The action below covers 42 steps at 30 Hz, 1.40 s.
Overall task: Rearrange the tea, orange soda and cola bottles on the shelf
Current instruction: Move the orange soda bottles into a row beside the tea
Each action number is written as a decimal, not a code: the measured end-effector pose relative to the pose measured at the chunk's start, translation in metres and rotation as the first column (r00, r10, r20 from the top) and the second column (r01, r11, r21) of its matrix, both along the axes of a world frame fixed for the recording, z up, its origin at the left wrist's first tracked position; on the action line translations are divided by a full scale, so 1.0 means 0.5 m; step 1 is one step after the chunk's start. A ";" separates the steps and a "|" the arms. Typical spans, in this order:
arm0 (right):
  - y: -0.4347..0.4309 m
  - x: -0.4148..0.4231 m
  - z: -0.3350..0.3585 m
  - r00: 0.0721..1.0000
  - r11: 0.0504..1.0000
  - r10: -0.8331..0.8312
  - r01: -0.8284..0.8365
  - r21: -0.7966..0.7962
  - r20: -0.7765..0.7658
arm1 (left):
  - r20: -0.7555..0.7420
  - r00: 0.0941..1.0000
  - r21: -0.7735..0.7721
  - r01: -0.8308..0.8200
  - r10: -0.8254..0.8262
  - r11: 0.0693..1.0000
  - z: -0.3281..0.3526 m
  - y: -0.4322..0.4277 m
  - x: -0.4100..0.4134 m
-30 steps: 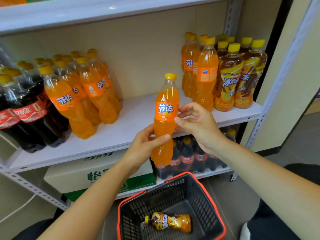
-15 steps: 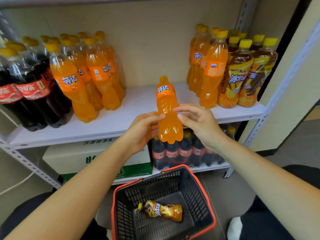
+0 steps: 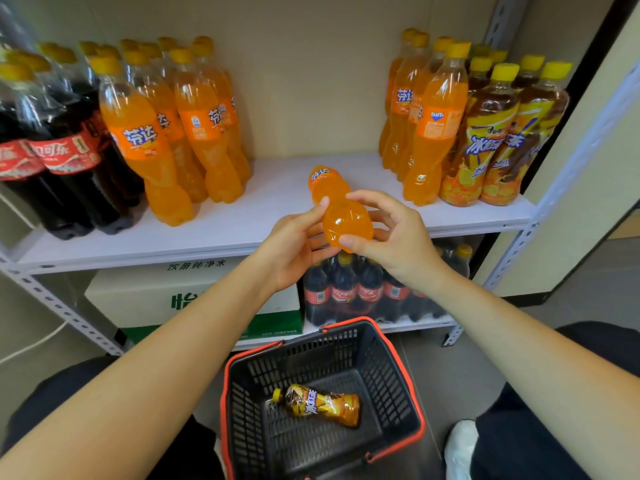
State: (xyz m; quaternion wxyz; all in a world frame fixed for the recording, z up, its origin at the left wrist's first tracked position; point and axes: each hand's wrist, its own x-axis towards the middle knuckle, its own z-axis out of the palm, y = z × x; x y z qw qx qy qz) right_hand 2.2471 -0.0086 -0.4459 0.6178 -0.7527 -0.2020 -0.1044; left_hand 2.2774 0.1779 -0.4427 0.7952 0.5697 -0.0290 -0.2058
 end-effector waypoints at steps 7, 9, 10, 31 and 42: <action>-0.016 0.013 -0.004 0.993 0.993 0.112 -0.113 -0.037 -0.023 | 0.090 0.995 -0.013 -0.049 0.050 0.999 -0.004 0.008 0.006; -0.018 0.016 0.000 0.992 0.993 0.116 -0.116 0.008 -0.040 | 0.129 0.989 -0.019 -0.067 0.069 0.998 -0.004 0.010 0.006; -0.019 0.018 0.000 0.993 0.994 0.107 -0.105 0.034 -0.053 | 0.156 0.985 -0.018 -0.075 0.077 0.997 -0.005 0.011 0.005; 0.032 0.109 -0.011 0.977 0.981 -0.151 0.167 0.097 -0.147 | 0.693 0.647 0.253 -0.631 0.318 0.734 0.015 0.087 0.086; 0.019 0.296 -0.043 0.900 0.899 -0.436 0.436 -0.044 0.010 | 0.720 0.478 0.324 -0.873 0.504 0.364 -0.018 0.215 0.195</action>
